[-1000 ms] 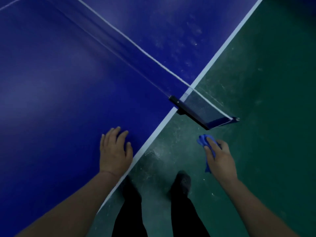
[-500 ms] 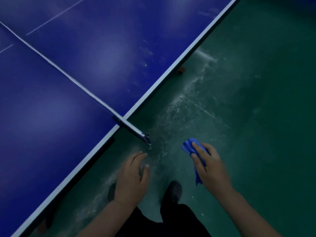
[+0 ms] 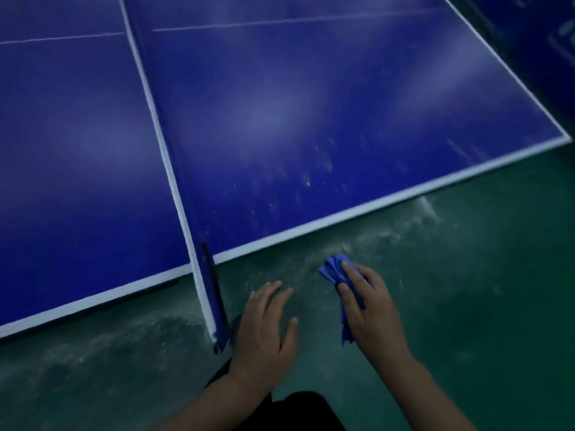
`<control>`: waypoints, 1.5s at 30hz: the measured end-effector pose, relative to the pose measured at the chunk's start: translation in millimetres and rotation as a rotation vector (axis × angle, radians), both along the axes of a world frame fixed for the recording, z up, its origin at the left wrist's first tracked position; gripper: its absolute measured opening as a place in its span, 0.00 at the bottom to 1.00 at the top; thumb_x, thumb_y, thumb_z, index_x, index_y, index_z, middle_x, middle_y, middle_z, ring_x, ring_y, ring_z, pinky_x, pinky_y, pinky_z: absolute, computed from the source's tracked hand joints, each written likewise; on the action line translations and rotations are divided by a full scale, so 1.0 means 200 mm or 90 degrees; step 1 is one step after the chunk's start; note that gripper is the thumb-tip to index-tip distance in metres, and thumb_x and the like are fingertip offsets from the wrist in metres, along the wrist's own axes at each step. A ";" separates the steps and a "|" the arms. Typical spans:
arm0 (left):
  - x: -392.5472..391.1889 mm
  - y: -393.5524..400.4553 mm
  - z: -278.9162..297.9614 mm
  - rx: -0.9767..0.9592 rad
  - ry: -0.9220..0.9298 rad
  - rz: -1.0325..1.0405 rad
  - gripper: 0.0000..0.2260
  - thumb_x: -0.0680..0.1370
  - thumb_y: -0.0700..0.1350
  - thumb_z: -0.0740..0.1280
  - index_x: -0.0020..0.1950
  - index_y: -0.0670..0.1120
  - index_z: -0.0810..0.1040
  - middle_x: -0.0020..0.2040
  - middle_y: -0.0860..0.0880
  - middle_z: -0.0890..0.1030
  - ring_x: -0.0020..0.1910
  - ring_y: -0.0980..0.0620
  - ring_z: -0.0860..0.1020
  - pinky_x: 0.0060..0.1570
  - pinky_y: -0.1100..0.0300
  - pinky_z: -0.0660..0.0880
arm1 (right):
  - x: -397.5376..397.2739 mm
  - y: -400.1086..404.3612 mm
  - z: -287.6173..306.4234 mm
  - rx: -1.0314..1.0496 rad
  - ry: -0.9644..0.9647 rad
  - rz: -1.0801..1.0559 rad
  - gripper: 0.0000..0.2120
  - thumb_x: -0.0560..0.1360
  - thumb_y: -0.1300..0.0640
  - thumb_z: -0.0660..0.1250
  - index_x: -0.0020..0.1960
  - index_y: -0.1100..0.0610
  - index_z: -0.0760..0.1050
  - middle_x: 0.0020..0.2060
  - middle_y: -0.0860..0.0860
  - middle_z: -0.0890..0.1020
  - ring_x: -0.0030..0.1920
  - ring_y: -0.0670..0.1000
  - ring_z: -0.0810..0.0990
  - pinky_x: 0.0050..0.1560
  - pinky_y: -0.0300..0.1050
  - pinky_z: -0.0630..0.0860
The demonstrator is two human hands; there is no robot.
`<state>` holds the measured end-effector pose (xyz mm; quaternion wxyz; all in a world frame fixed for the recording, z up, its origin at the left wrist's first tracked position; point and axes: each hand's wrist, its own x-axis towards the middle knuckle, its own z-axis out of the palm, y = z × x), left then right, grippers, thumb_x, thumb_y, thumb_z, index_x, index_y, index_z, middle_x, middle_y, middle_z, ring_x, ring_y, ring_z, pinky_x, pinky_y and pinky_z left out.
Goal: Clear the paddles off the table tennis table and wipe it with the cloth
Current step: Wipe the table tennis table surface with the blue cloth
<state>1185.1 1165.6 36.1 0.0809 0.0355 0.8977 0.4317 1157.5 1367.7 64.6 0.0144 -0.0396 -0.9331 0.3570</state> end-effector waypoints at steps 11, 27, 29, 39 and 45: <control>-0.51 0.12 -0.10 -0.046 -0.055 0.350 0.20 0.78 0.47 0.65 0.70 0.45 0.75 0.74 0.47 0.69 0.75 0.46 0.65 0.72 0.42 0.66 | -1.32 -0.17 -0.10 0.066 0.048 0.413 0.20 0.81 0.54 0.65 0.71 0.59 0.74 0.65 0.58 0.78 0.62 0.59 0.77 0.60 0.56 0.76; -0.62 0.25 -0.43 -0.226 -0.086 0.784 0.25 0.79 0.52 0.56 0.72 0.41 0.73 0.73 0.41 0.70 0.73 0.41 0.66 0.71 0.46 0.62 | -1.92 -0.88 -0.74 0.374 0.205 0.964 0.27 0.84 0.43 0.40 0.80 0.49 0.58 0.80 0.51 0.59 0.80 0.60 0.52 0.77 0.65 0.47; -0.60 0.25 -0.44 -0.247 -0.086 0.790 0.25 0.79 0.51 0.56 0.71 0.40 0.74 0.72 0.40 0.71 0.71 0.39 0.68 0.70 0.44 0.64 | -1.73 -0.69 -0.76 0.340 0.223 1.106 0.26 0.85 0.42 0.40 0.80 0.47 0.57 0.80 0.49 0.60 0.80 0.58 0.52 0.78 0.63 0.45; -0.53 0.28 -0.46 -0.327 -0.139 0.812 0.25 0.78 0.51 0.56 0.71 0.40 0.74 0.69 0.42 0.73 0.67 0.39 0.71 0.65 0.40 0.70 | -2.17 -1.20 -0.71 0.400 0.110 0.722 0.27 0.84 0.46 0.45 0.82 0.48 0.50 0.82 0.49 0.50 0.81 0.61 0.45 0.77 0.68 0.46; -0.52 0.33 -0.48 -0.337 -0.174 0.818 0.27 0.77 0.51 0.56 0.72 0.38 0.73 0.71 0.39 0.72 0.68 0.36 0.70 0.65 0.36 0.69 | -1.66 -0.82 -0.70 0.336 0.202 1.119 0.25 0.80 0.41 0.52 0.75 0.45 0.68 0.75 0.50 0.69 0.75 0.60 0.64 0.71 0.64 0.61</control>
